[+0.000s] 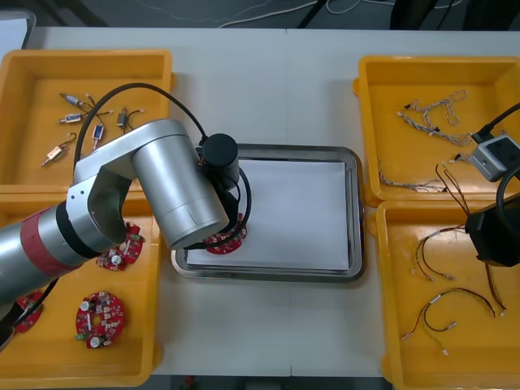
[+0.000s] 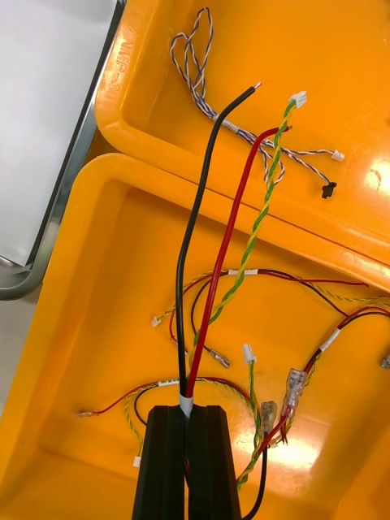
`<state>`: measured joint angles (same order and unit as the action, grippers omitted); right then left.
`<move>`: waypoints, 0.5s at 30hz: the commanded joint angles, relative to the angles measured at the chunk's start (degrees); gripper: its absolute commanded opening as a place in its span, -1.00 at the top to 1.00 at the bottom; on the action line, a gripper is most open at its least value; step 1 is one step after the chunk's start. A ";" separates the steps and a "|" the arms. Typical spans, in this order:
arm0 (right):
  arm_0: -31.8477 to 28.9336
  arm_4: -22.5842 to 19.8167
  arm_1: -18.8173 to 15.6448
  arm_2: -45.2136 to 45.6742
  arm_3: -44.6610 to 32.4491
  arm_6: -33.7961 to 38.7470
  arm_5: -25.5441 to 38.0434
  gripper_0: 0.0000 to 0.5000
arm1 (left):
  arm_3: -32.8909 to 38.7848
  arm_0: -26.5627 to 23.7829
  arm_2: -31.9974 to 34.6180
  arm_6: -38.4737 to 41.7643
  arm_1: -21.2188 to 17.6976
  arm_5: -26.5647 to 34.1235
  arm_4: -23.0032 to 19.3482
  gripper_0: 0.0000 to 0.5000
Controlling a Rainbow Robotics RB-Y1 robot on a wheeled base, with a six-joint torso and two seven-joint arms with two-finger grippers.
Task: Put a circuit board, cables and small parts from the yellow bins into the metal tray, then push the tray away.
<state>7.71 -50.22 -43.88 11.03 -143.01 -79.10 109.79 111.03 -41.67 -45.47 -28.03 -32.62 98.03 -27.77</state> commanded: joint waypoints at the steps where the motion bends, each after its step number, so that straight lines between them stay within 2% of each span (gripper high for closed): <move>1: 0.73 0.39 0.73 -0.57 -0.42 -1.32 0.21 1.00 | 4.90 -2.45 4.77 2.72 0.19 3.39 -3.60 -1.00; 4: -0.32 0.21 1.69 -2.32 0.37 -1.32 0.21 1.00 | 6.39 -3.33 6.97 2.72 -0.42 5.24 -5.98 -1.00; 7: 0.20 -0.05 0.99 -4.26 0.02 -1.14 0.21 1.00 | 7.71 -4.20 9.08 2.63 -1.39 7.26 -7.47 -1.00; 11: 2.22 0.04 -0.68 -8.30 -0.60 -0.70 0.21 1.00 | 8.76 -5.17 12.60 2.02 -2.80 10.34 -10.02 -1.00; 15: 5.65 -0.49 -0.77 -12.34 -0.51 -0.44 0.21 1.00 | 9.73 -5.70 15.93 1.05 -4.29 11.97 -10.81 -0.98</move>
<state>9.31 -50.23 -43.28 2.88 -142.67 -79.10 109.80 118.04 -44.49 -33.38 -28.03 -34.14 108.93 -37.67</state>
